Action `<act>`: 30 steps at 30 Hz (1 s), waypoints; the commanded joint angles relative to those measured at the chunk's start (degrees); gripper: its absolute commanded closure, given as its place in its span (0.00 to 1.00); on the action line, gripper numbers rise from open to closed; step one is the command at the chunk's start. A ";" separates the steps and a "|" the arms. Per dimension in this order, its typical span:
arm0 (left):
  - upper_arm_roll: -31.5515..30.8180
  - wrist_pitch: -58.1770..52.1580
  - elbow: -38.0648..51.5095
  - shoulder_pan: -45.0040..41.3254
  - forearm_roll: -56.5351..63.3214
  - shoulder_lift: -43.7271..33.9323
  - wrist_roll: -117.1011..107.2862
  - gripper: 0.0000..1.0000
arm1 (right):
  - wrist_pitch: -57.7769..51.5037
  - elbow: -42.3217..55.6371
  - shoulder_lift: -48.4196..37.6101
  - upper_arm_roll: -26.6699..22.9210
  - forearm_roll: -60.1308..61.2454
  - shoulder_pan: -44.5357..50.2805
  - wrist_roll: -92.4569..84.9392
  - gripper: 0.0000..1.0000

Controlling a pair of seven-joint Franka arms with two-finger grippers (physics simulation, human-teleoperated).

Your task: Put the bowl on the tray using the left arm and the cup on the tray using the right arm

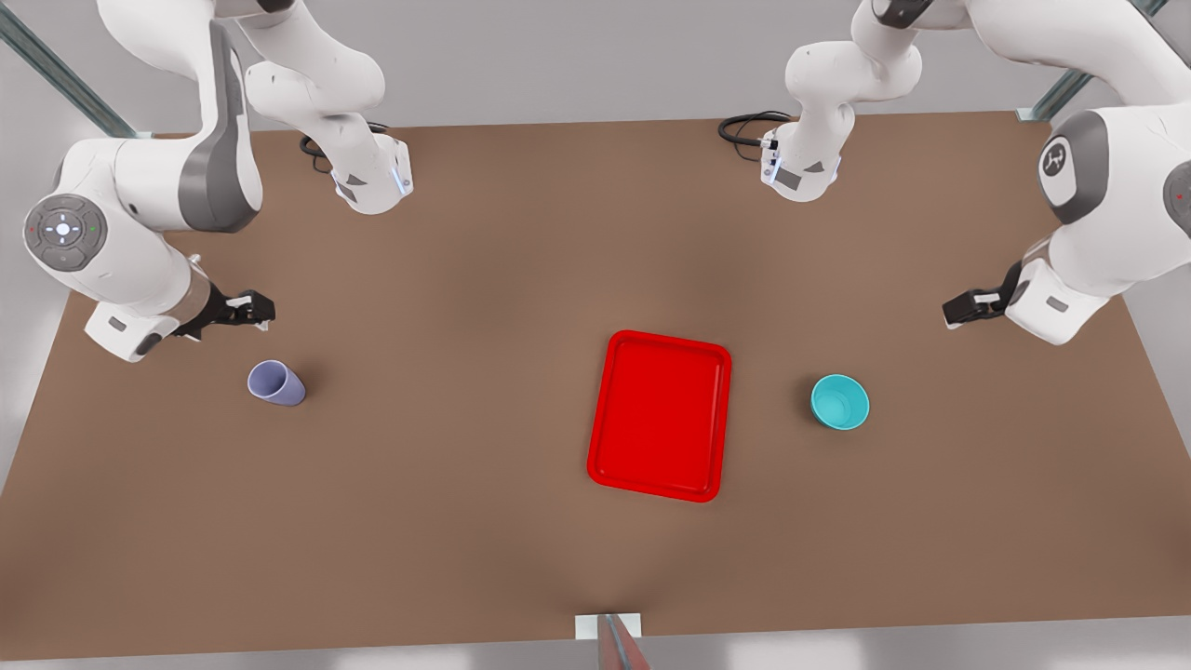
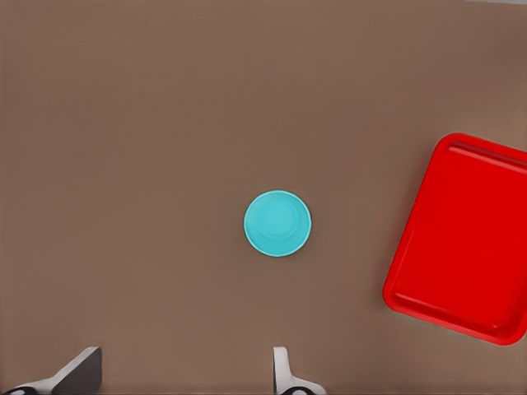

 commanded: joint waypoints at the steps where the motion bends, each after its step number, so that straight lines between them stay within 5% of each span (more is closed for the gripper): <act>1: 0.12 -0.60 -0.05 -0.68 0.58 0.14 -0.31 0.00 | 0.00 0.09 0.00 -0.01 0.00 -0.15 -0.04 0.00; 13: -0.40 -1.31 0.04 -3.14 2.96 3.39 -0.49 0.00 | 0.09 -0.44 0.26 -0.01 0.00 -0.15 0.05 0.00; 21: -0.40 2.11 1.62 -14.40 2.78 7.26 -5.76 0.00 | 0.88 -1.05 0.96 -0.01 -0.09 -0.06 0.05 0.00; 30: -0.32 11.34 -0.40 -7.45 -0.38 17.01 2.59 0.00 | 1.93 -0.44 1.40 -0.01 -0.26 0.46 -0.04 0.00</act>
